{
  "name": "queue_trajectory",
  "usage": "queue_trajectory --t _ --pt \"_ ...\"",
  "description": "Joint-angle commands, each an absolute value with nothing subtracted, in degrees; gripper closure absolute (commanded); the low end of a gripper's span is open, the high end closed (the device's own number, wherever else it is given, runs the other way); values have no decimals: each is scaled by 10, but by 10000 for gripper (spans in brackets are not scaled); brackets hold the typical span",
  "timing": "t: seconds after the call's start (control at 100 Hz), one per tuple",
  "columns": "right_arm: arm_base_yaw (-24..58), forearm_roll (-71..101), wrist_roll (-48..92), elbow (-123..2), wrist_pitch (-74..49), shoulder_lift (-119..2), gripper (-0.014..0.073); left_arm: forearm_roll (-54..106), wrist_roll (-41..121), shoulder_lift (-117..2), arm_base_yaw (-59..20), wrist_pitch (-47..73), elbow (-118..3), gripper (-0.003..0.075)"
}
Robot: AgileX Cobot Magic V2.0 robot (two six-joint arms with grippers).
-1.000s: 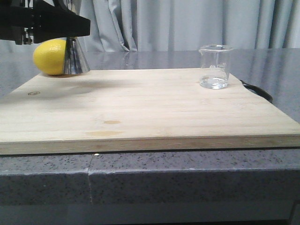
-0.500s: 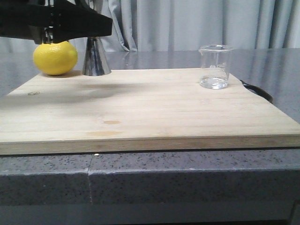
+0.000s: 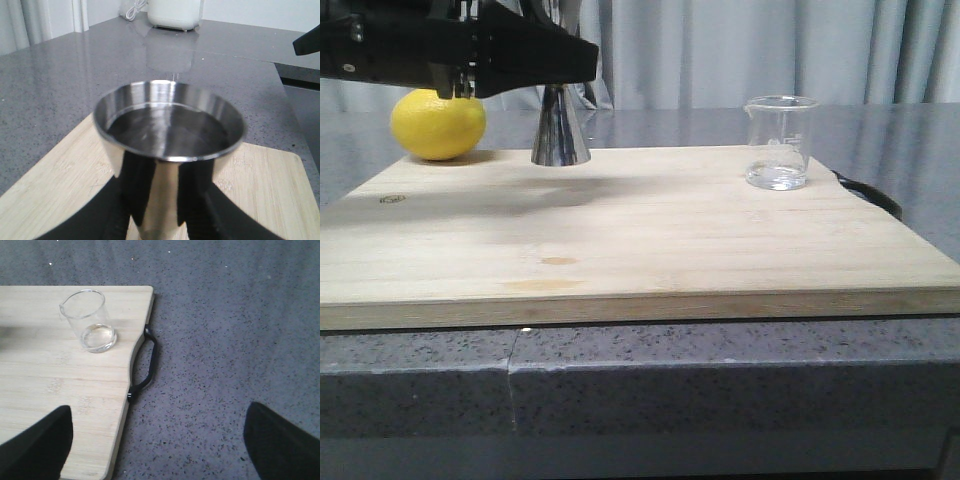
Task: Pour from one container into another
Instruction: 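Lower the filled jigger onto the board with the left gripper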
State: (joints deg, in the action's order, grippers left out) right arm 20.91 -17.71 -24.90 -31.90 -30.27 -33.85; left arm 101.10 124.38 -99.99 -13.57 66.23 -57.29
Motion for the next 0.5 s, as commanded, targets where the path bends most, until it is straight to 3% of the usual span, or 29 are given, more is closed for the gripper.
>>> queue_trajectory --t 0.0,0.49 --pt "210 -194 -247 -334 -266 -337 -34 1068 1244 -987 -141 696 -590 514" --pt "210 -195 -247 -334 -260 -337 -34 1068 1264 -1017 -141 691 -590 514"
